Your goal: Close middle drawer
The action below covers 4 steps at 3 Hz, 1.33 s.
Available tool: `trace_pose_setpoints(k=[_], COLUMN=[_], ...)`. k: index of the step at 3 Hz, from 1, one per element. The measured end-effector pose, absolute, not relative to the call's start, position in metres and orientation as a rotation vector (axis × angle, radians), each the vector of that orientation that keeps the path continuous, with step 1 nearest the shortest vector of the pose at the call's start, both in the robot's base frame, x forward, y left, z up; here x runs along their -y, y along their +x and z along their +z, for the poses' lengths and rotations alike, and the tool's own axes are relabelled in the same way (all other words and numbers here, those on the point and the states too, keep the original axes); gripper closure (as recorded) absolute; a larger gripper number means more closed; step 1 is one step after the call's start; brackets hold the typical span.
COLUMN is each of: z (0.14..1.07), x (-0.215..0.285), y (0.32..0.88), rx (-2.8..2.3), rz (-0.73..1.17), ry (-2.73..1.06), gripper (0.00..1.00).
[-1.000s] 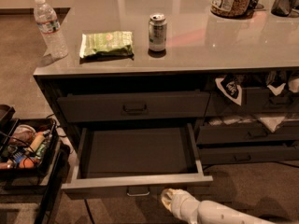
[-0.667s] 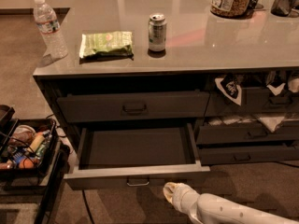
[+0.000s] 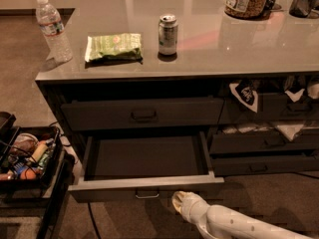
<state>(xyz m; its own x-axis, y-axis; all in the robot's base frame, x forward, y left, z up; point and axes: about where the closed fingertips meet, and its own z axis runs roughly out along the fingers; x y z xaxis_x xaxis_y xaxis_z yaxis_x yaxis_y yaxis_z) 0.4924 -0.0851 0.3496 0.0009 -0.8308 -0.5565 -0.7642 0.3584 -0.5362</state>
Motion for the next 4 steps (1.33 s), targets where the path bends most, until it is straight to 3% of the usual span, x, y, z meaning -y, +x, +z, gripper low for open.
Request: trace_pose_setpoints(k=[3, 4], z=[0.348, 0.346], x=[0.091, 0.095], y=[0.532, 0.577], rx=[-1.767, -1.791], rz=[-0.19, -0.248], ry=[-1.388, -1.375], gripper=[1.0, 1.0])
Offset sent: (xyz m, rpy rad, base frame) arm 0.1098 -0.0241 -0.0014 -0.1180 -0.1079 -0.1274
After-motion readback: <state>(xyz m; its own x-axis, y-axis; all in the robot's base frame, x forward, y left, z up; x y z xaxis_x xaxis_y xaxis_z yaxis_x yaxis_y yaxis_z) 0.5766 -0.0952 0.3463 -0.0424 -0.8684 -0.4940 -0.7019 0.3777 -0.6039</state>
